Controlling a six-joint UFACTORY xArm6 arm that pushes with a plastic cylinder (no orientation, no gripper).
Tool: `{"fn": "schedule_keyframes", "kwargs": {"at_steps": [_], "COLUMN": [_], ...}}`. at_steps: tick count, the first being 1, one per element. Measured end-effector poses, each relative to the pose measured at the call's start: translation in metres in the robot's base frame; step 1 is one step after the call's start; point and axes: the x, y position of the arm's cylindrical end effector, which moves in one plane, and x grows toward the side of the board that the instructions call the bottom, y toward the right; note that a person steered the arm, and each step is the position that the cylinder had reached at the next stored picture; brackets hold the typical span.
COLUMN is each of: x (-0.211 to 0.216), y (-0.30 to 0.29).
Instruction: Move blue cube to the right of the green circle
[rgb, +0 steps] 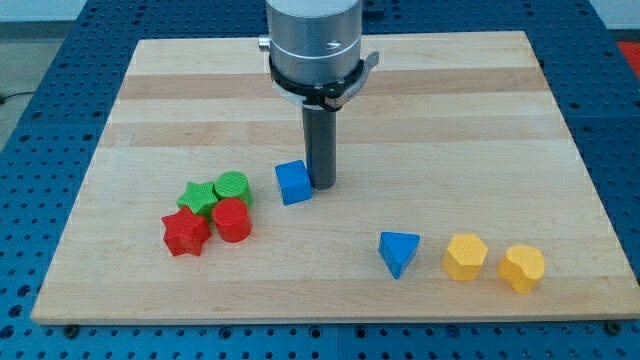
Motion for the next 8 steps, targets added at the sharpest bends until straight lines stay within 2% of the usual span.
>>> {"fn": "schedule_keyframes", "kwargs": {"at_steps": [2,4,6,8], "x": [0.018,0.029,-0.005,-0.038], "y": [-0.021,-0.075,-0.115,-0.104]}}
